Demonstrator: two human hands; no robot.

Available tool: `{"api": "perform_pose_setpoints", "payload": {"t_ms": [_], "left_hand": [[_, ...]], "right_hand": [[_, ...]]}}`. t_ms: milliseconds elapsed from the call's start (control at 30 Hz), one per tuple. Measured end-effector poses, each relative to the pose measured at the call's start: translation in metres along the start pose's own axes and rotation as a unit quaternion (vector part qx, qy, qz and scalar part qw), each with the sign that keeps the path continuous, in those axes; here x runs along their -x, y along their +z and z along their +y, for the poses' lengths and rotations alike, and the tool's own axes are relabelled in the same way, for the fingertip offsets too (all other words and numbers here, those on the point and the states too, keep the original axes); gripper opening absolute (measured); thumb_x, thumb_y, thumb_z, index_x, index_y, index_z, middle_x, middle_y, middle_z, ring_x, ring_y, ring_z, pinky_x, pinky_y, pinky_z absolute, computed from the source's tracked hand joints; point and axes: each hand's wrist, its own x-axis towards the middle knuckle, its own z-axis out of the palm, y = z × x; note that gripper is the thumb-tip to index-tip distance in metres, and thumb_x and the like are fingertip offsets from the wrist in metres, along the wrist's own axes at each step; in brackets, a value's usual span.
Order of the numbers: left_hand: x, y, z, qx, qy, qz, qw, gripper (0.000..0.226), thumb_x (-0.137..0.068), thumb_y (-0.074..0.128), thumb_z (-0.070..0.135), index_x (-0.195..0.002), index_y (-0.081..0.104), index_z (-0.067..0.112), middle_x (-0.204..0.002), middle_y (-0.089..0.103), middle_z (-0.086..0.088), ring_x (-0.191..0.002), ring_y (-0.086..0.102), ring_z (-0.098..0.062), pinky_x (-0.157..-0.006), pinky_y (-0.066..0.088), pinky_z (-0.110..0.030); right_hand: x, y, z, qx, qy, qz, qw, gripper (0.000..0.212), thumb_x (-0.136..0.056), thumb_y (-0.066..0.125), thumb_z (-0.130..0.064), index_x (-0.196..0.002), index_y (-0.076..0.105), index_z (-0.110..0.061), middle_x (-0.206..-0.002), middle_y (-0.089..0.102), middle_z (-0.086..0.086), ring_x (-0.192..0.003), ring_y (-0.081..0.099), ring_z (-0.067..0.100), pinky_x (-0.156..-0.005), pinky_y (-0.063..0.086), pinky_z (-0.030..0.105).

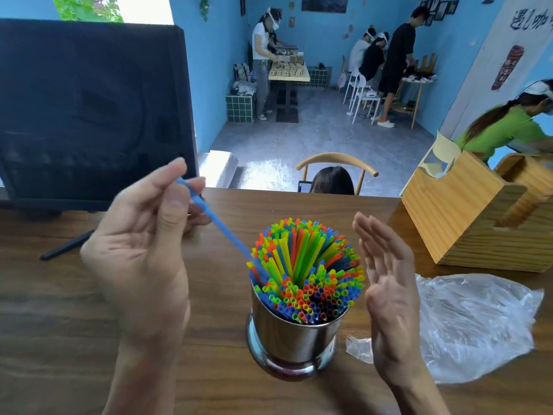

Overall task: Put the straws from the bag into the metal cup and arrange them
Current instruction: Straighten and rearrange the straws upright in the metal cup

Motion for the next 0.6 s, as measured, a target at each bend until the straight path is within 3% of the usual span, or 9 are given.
{"api": "perform_pose_setpoints", "payload": {"t_ms": [100, 167, 267, 300, 367, 400, 433, 533, 600], "left_hand": [[-0.002, 0.008, 0.005, 0.034, -0.009, 0.035, 0.999, 0.014, -0.098, 0.059, 0.027, -0.111, 0.065, 0.025, -0.093, 0.077, 0.01, -0.085, 0.07, -0.005, -0.074, 0.055, -0.021], [0.003, 0.012, 0.007, 0.057, -0.022, 0.052, 0.997, 0.012, -0.1, 0.057, 0.024, -0.11, 0.062, 0.022, -0.092, 0.077, 0.01, -0.082, 0.068, -0.004, -0.075, 0.054, -0.02], [0.013, 0.016, 0.006, 0.095, -0.067, 0.062, 0.991, 0.014, -0.095, 0.058, 0.025, -0.108, 0.062, 0.02, -0.091, 0.077, 0.007, -0.079, 0.068, -0.006, -0.074, 0.056, -0.021], [0.016, 0.016, 0.005, 0.102, -0.081, 0.06, 0.99, 0.016, -0.093, 0.056, 0.025, -0.107, 0.062, 0.02, -0.092, 0.077, 0.006, -0.078, 0.069, -0.007, -0.074, 0.057, -0.021], [0.017, 0.016, 0.005, 0.107, -0.1, 0.061, 0.987, 0.015, -0.092, 0.055, 0.023, -0.105, 0.062, 0.02, -0.092, 0.077, 0.005, -0.075, 0.07, -0.008, -0.073, 0.057, -0.021], [0.017, 0.015, 0.005, 0.107, -0.104, 0.062, 0.987, 0.015, -0.092, 0.055, 0.023, -0.104, 0.062, 0.02, -0.092, 0.077, 0.005, -0.075, 0.07, -0.008, -0.073, 0.058, -0.022], [0.016, 0.014, 0.004, 0.106, -0.107, 0.059, 0.987, 0.015, -0.092, 0.055, 0.024, -0.104, 0.062, 0.02, -0.092, 0.078, 0.005, -0.077, 0.071, -0.009, -0.074, 0.058, -0.022], [0.013, 0.008, -0.001, 0.108, -0.121, 0.025, 0.986, 0.013, -0.087, 0.066, 0.028, -0.098, 0.07, 0.023, -0.092, 0.078, 0.003, -0.087, 0.072, -0.013, -0.078, 0.058, -0.024], [0.012, 0.003, -0.007, 0.098, -0.139, -0.01, 0.985, 0.015, -0.077, 0.072, 0.03, -0.088, 0.078, 0.023, -0.09, 0.078, 0.0, -0.087, 0.072, -0.013, -0.08, 0.057, -0.023]], "right_hand": [[-0.005, -0.001, -0.006, 0.02, -0.008, -0.01, 1.0, 0.054, -0.09, 0.065, -0.045, -0.141, 0.05, -0.044, -0.15, 0.053, -0.002, -0.144, 0.044, 0.026, -0.119, 0.032, 0.054], [-0.007, 0.002, -0.011, 0.031, -0.013, -0.011, 0.999, 0.053, -0.088, 0.065, -0.035, -0.138, 0.051, -0.048, -0.142, 0.059, -0.005, -0.137, 0.051, 0.025, -0.116, 0.038, 0.041], [-0.012, 0.005, -0.016, 0.07, -0.014, -0.011, 0.997, 0.042, -0.093, 0.064, -0.046, -0.133, 0.054, -0.051, -0.127, 0.067, -0.01, -0.121, 0.063, 0.021, -0.106, 0.04, 0.019], [-0.014, 0.005, -0.017, 0.081, -0.01, -0.002, 0.997, 0.037, -0.094, 0.062, -0.054, -0.13, 0.056, -0.053, -0.121, 0.069, -0.01, -0.116, 0.065, 0.021, -0.104, 0.041, 0.022], [-0.015, 0.002, -0.015, 0.094, -0.003, 0.017, 0.995, 0.03, -0.093, 0.059, -0.062, -0.121, 0.063, -0.052, -0.111, 0.071, -0.008, -0.109, 0.065, 0.024, -0.102, 0.046, 0.046], [-0.014, 0.001, -0.015, 0.101, -0.005, 0.02, 0.995, 0.027, -0.093, 0.06, -0.061, -0.116, 0.067, -0.048, -0.106, 0.073, -0.006, -0.105, 0.066, 0.025, -0.096, 0.047, 0.056], [-0.014, 0.0, -0.017, 0.101, -0.011, 0.02, 0.995, 0.023, -0.094, 0.061, -0.058, -0.111, 0.07, -0.045, -0.098, 0.074, -0.004, -0.098, 0.067, 0.025, -0.09, 0.049, 0.057], [-0.017, -0.004, -0.023, 0.019, -0.001, 0.045, 0.999, 0.011, -0.091, 0.073, -0.043, -0.098, 0.077, -0.036, -0.077, 0.075, -0.001, -0.077, 0.071, 0.015, -0.074, 0.056, 0.03], [-0.021, -0.011, -0.029, -0.099, 0.033, 0.082, 0.991, 0.026, -0.075, 0.084, -0.051, -0.089, 0.079, -0.029, -0.071, 0.075, 0.002, -0.068, 0.071, 0.014, -0.069, 0.056, 0.023]]}}
